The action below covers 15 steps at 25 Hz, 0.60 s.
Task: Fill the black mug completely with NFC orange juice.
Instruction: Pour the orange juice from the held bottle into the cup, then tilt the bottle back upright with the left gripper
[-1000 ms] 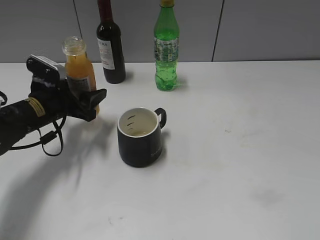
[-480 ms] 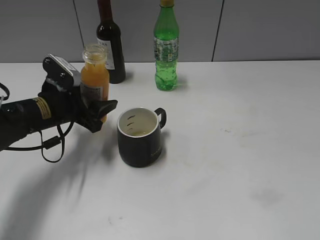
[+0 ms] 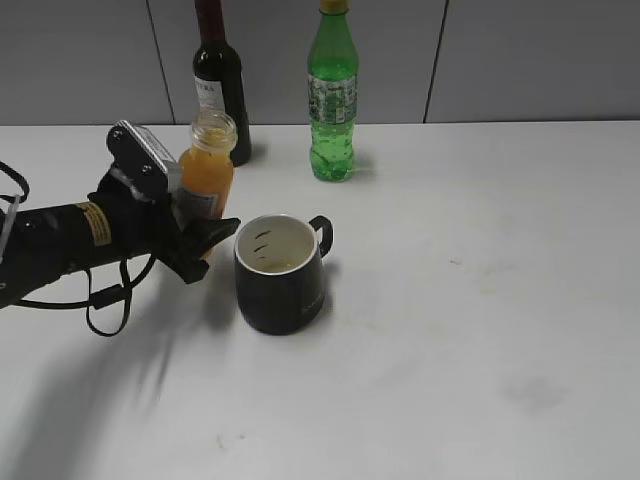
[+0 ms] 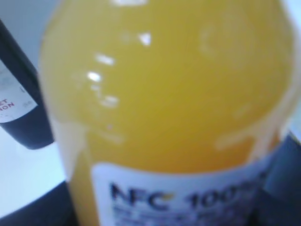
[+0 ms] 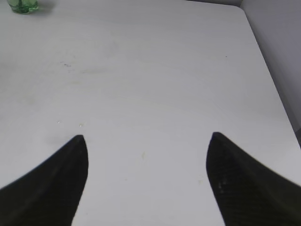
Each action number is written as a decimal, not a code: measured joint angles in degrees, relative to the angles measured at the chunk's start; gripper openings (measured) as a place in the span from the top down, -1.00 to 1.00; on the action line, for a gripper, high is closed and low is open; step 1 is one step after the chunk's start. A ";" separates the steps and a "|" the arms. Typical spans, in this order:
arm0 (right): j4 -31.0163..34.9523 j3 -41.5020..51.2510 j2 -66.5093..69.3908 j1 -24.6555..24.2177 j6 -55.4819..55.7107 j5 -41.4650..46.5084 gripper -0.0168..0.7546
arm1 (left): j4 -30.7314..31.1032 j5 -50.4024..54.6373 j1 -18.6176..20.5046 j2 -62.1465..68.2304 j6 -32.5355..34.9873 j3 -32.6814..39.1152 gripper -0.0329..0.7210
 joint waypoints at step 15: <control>0.05 0.00 0.00 0.00 0.00 0.00 -0.58 | -4.07 2.33 -2.03 0.00 10.09 0.07 -0.33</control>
